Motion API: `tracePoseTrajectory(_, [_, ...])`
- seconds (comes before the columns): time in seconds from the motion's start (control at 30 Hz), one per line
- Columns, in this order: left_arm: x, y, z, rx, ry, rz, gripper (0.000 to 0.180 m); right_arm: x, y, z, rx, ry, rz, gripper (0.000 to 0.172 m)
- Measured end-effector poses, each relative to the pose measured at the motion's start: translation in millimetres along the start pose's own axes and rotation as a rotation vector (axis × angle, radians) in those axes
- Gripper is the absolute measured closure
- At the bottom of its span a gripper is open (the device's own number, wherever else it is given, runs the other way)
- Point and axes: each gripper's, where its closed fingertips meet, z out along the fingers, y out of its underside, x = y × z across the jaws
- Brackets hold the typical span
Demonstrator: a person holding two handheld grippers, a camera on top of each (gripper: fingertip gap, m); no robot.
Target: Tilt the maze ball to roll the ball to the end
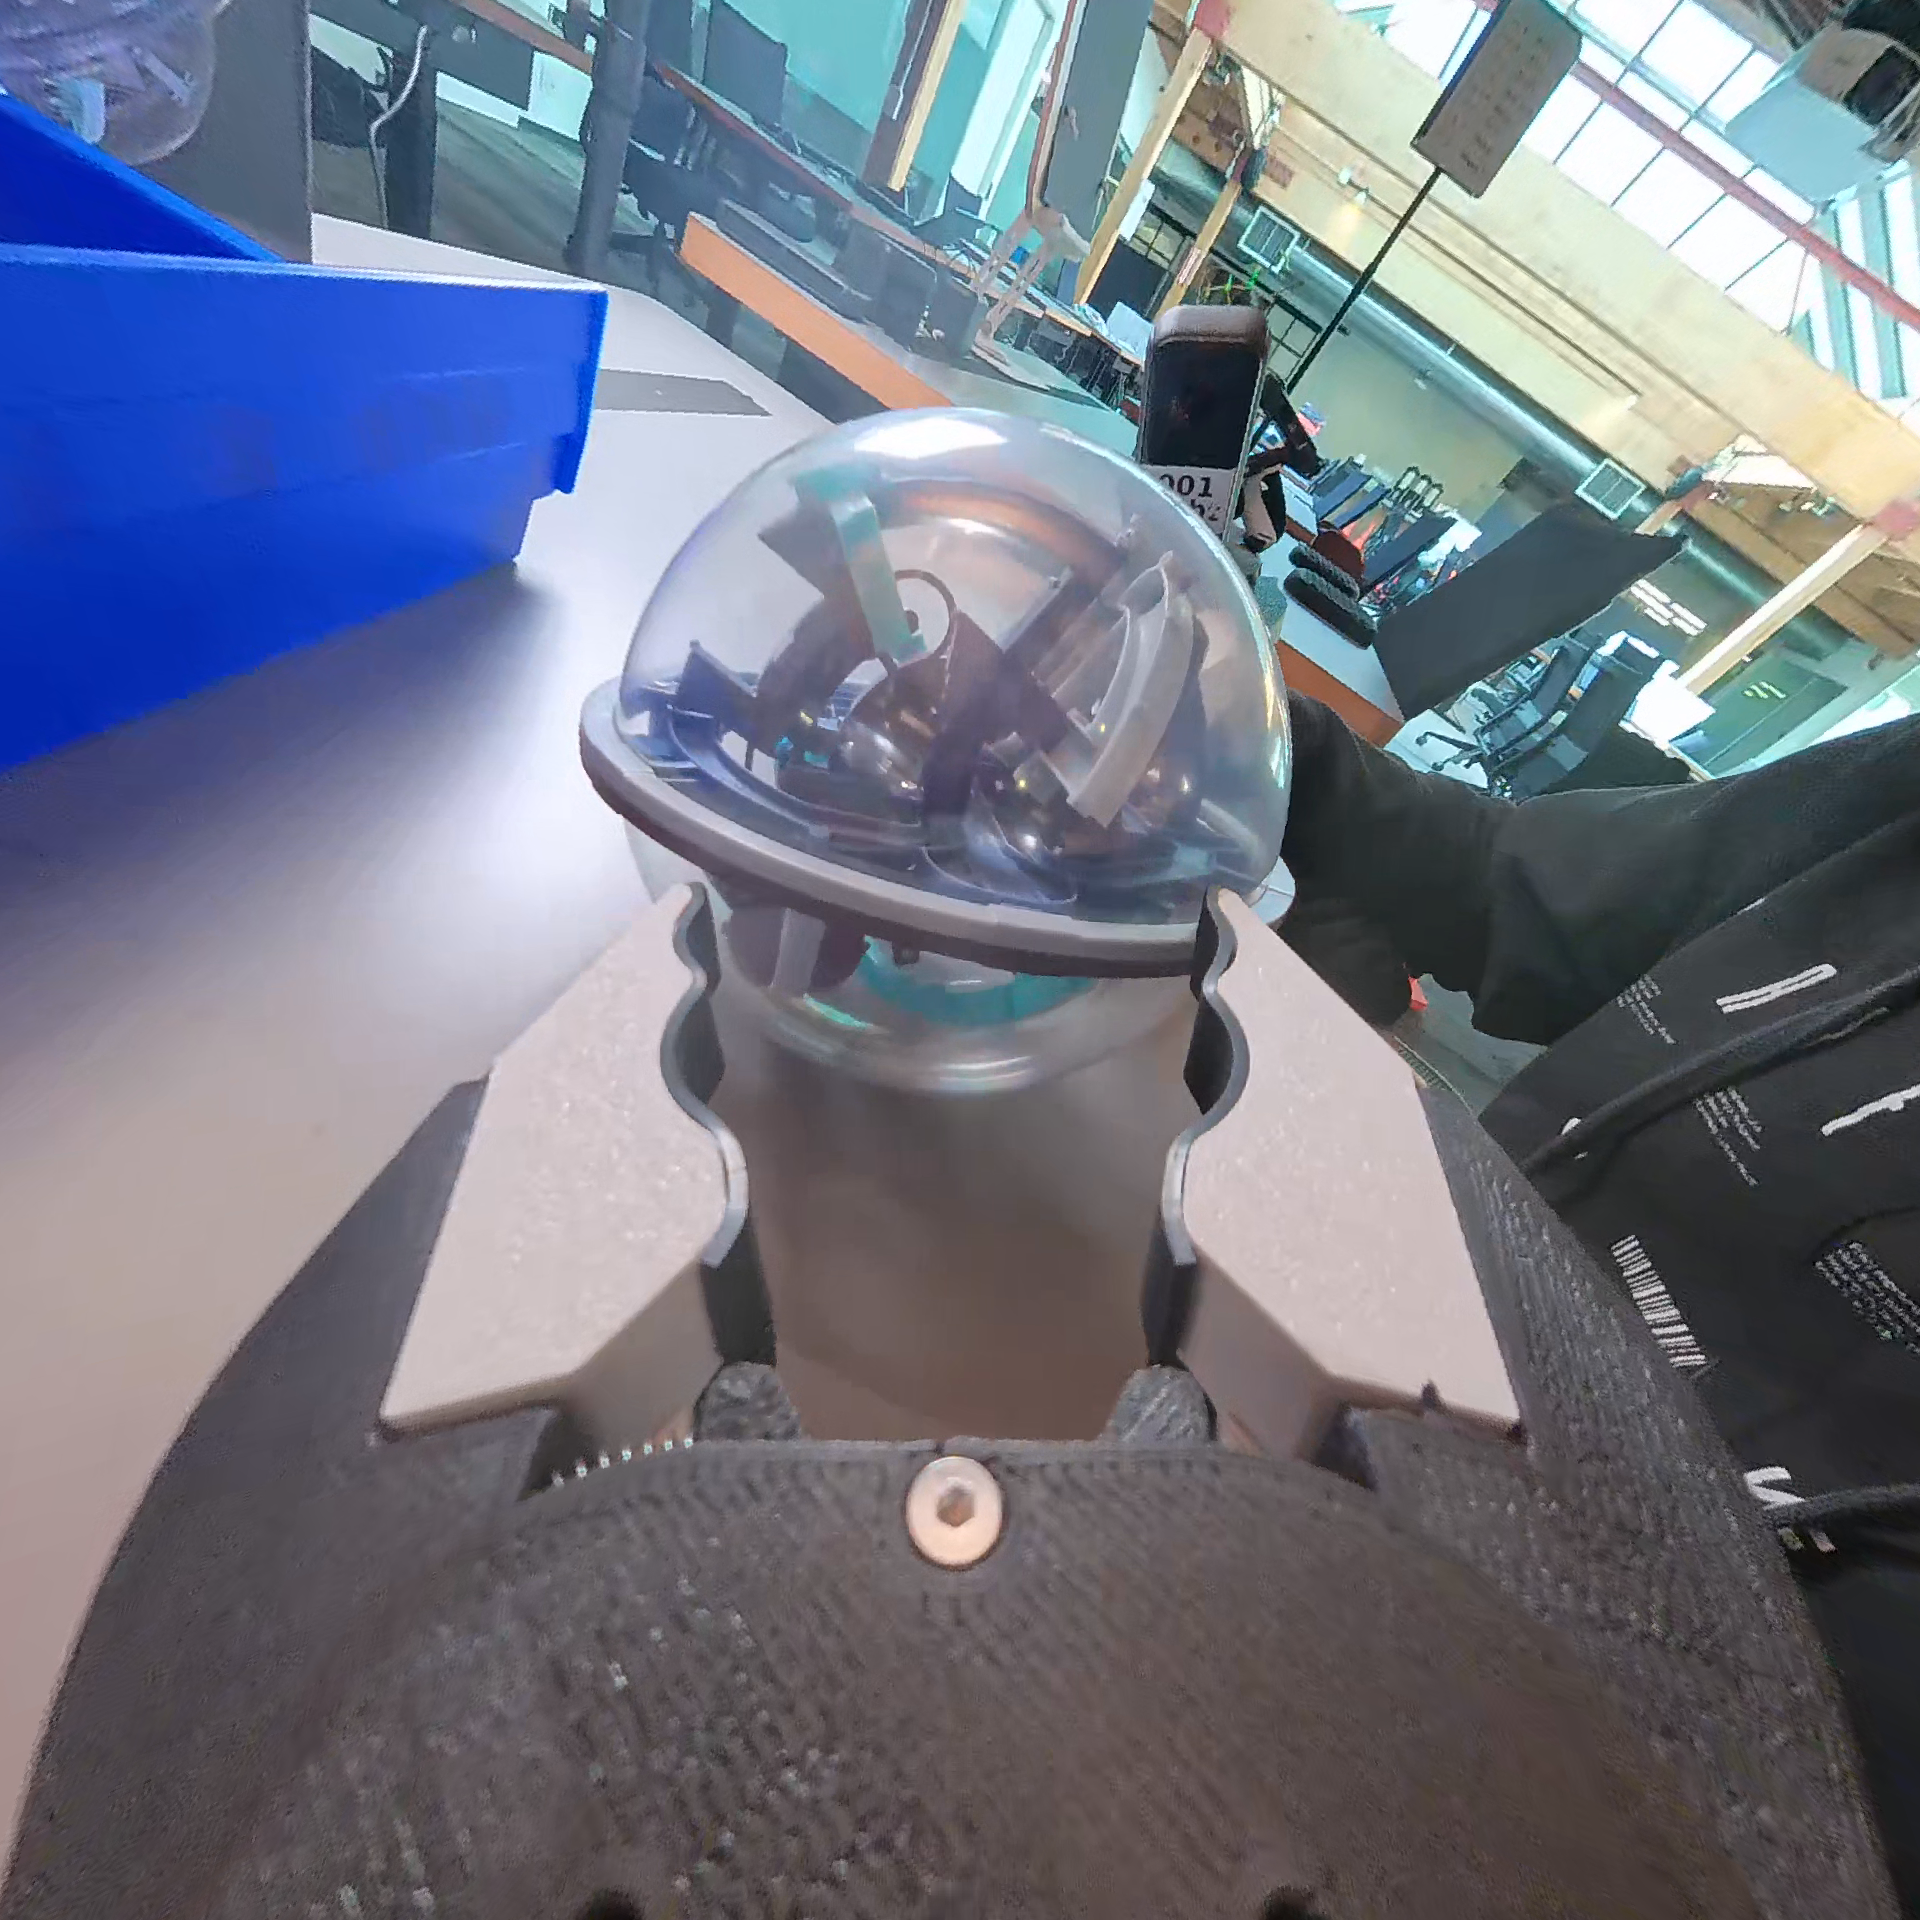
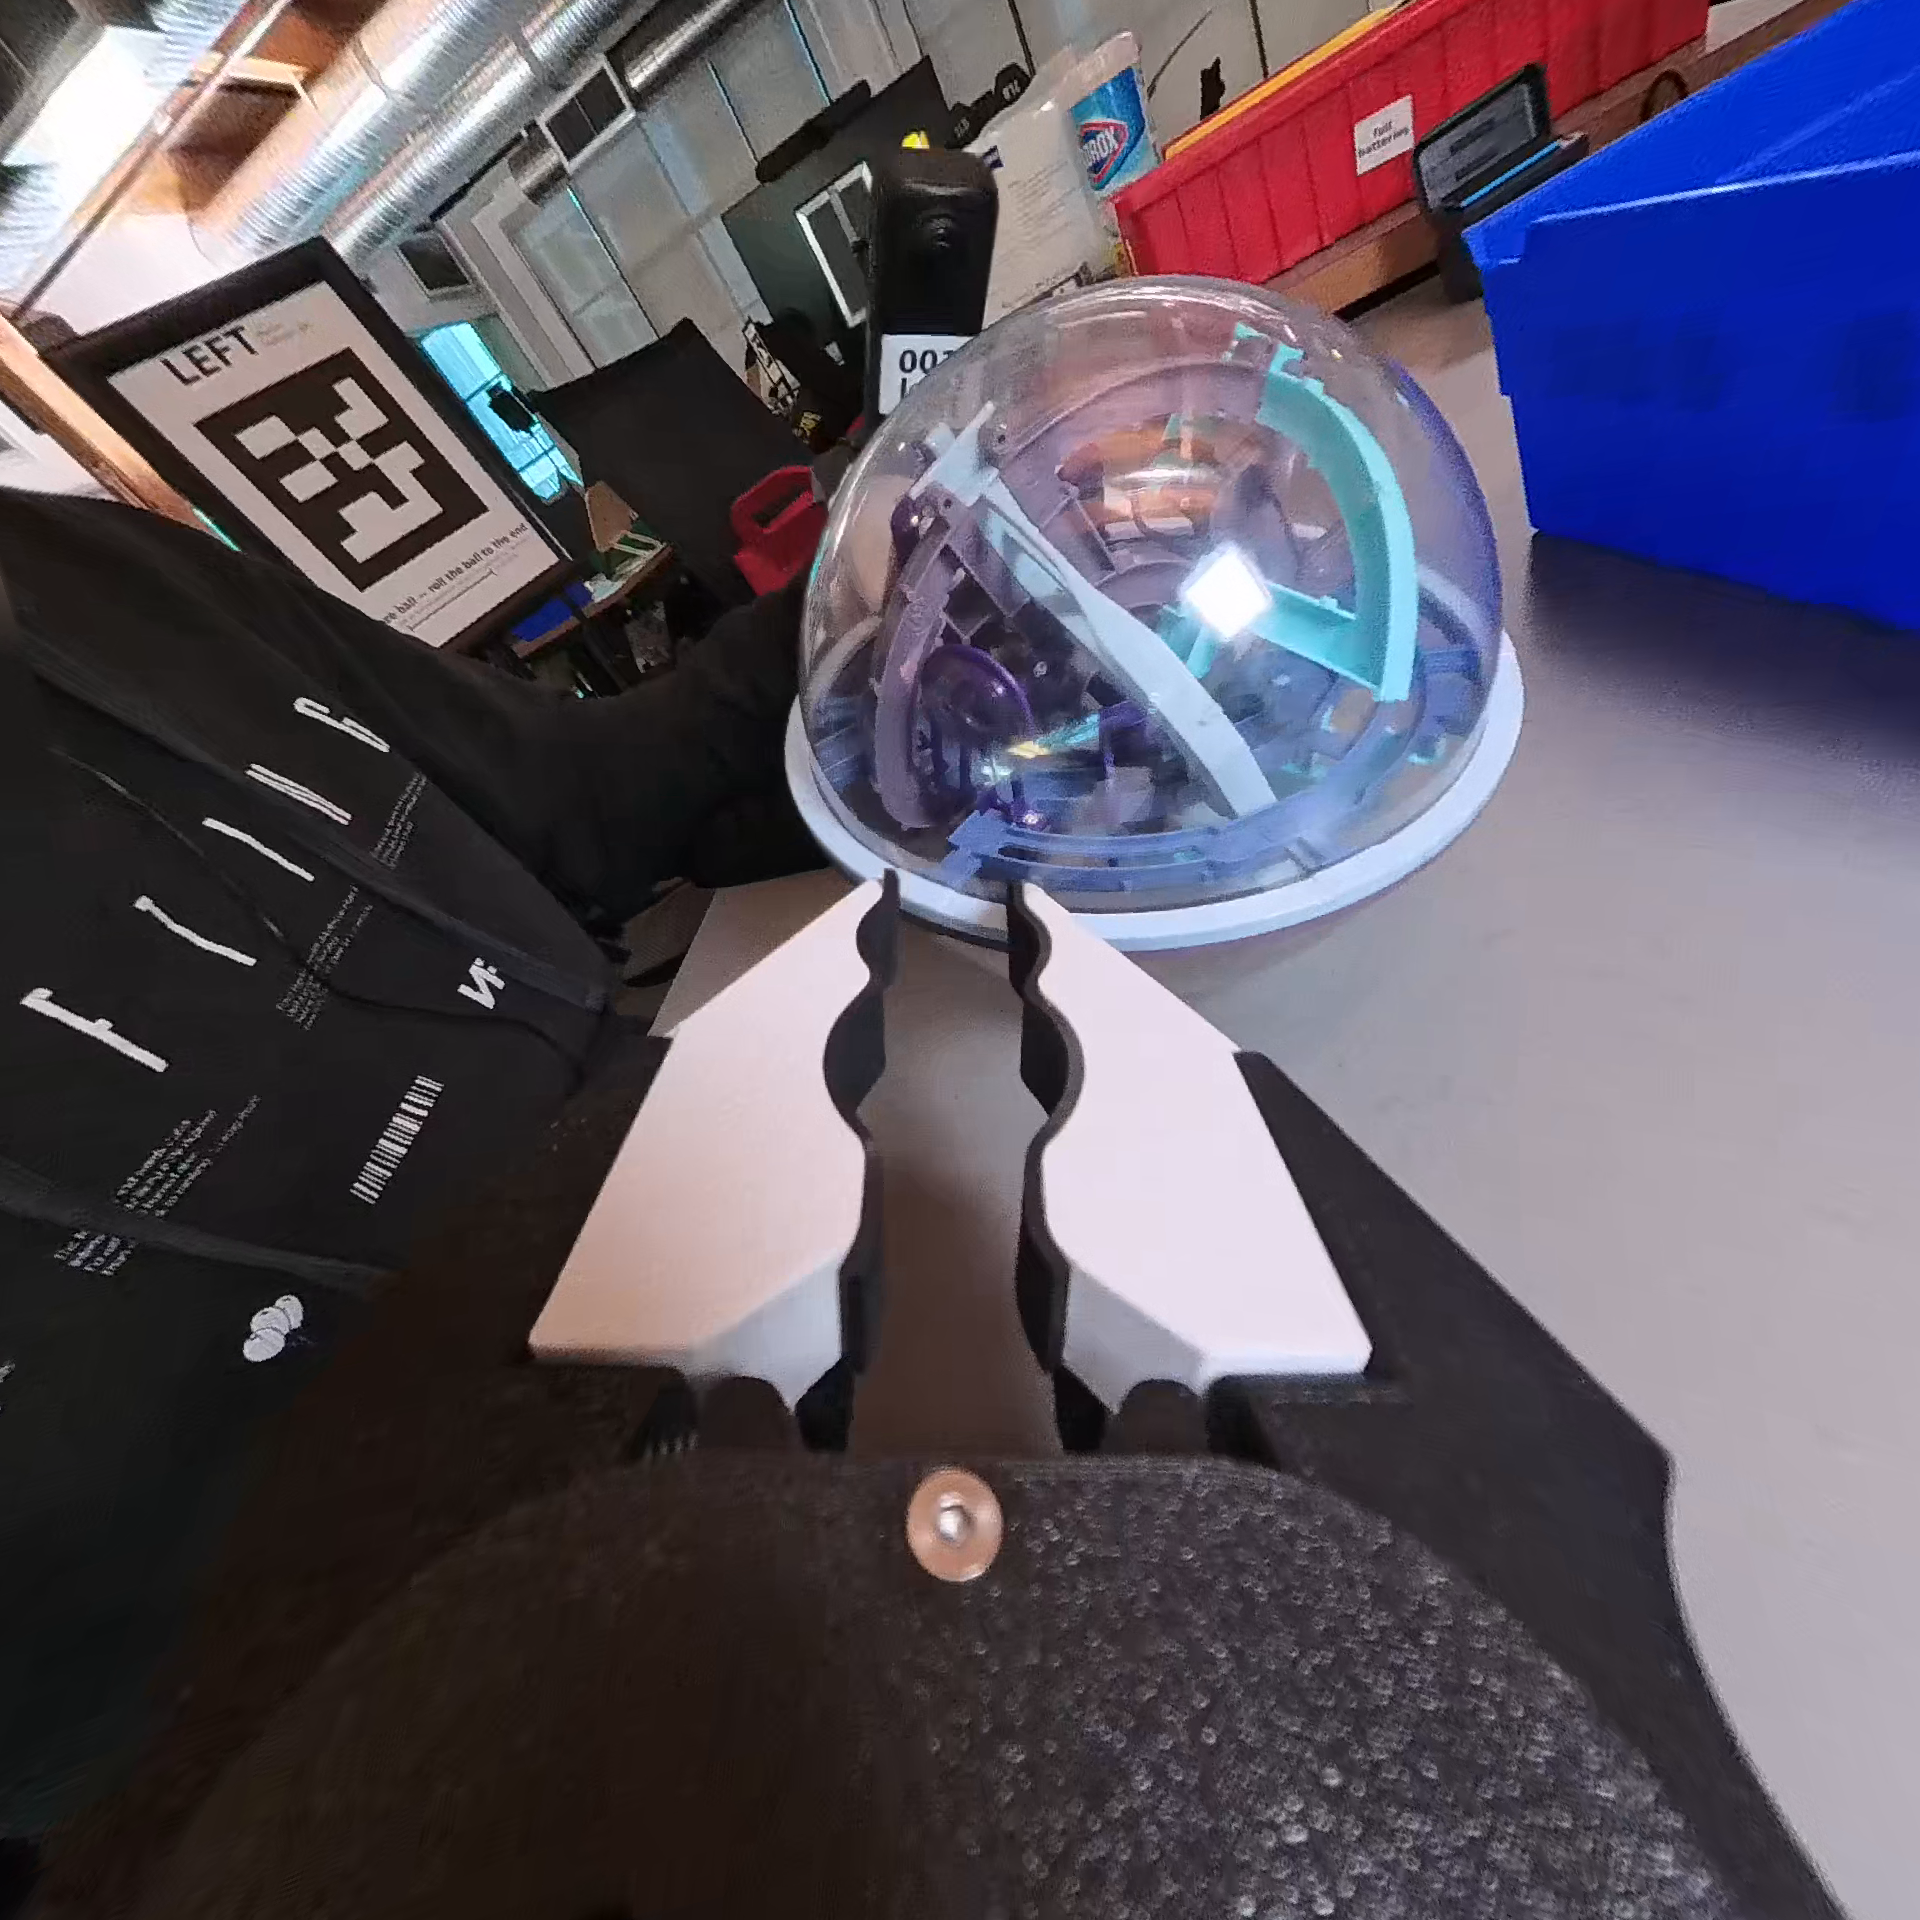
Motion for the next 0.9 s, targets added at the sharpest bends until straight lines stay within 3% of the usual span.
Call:
tracePoseTrajectory(0.3, [0.2,0.4,-3.3,-0.004,-0.009,0.025,0.097,12.2,-7.0,-8.7,0.024,0.068,0.015,0.134])
tracePoseTrajectory(0.43, [-0.4,-0.3,-4.2,-0.001,-0.01,0.014,0.098,35.8,0.7,-12.1,0.014,0.135,0.208,0.131])
tracePoseTrajectory(0.53, [-0.2,0.0,-5.2,-0.003,-0.004,0.011,0.101,38.5,7.6,-8.2,0.009,0.1,0.323,0.135])
tracePoseTrajectory(0.9, [0.3,4.7,-3.4,-0.032,-0.011,0.049,0.116,33.0,4.2,-9.3,0.026,0.069,0.306,0.149])
